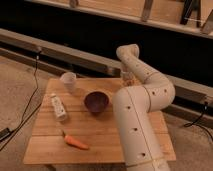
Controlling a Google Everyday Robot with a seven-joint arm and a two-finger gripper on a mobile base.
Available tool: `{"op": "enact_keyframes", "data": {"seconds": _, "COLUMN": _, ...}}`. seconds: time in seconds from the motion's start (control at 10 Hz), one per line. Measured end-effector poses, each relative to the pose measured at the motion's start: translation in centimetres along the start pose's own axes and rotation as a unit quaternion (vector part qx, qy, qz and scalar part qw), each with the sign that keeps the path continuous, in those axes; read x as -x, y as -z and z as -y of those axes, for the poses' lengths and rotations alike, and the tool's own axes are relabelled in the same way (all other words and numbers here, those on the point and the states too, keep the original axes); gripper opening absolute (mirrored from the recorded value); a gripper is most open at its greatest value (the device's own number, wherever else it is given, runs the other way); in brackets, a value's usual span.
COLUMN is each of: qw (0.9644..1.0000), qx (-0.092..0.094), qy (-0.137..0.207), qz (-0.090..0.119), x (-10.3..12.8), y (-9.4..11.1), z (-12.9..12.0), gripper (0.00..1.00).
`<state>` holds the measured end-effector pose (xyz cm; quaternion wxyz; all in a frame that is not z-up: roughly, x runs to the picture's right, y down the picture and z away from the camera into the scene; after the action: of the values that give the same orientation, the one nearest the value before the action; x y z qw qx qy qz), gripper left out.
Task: Place the eraser on the white sponge
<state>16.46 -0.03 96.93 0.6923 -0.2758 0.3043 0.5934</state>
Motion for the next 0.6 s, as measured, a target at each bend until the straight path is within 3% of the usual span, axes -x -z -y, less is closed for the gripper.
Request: {"op": "enact_keyframes", "data": {"seconds": 0.6, "qw": 1.0, "qx": 0.002, "qy": 0.004, "qz": 0.001, "x": -0.3, "y": 1.3, "z": 0.0, "gripper": 0.8}}
